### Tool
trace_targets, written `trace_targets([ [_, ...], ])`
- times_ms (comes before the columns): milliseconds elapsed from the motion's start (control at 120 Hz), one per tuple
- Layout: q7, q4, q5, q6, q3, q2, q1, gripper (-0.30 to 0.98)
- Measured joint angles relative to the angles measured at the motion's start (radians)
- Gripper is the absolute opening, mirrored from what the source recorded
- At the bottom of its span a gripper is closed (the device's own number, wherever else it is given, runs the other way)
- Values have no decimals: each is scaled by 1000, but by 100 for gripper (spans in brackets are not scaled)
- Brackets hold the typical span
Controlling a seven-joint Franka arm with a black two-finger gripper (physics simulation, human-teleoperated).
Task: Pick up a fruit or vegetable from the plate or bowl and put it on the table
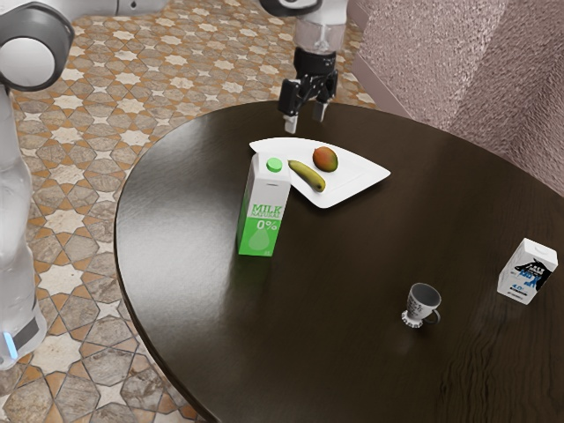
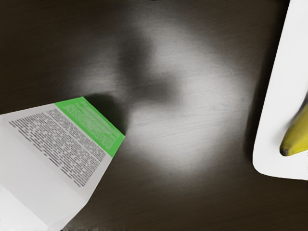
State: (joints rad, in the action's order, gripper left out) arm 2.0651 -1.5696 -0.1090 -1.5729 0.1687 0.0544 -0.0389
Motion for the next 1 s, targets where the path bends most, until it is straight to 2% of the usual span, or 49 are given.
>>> trace_targets([
  [267, 98, 1, 5, 1, 2, 16, -18, 69],
  [350, 57, 2, -3, 0, 4, 2, 37, 69],
  [433, -25, 31, -36, -2, 6, -34, 155, 69],
  [525, -167, 204, -57, -3, -2, -195, 280, 68],
  [608, -294, 259, -75, -6, -8, -273, 255, 69],
  [750, -499, 274, -102, -31, -9, -319, 243, 69],
  [883, -682, 279, -110, -82, -15, -367, 258, 69],
  [1000, -829, 360, -119, -141, -38, -457, 281, 69],
])
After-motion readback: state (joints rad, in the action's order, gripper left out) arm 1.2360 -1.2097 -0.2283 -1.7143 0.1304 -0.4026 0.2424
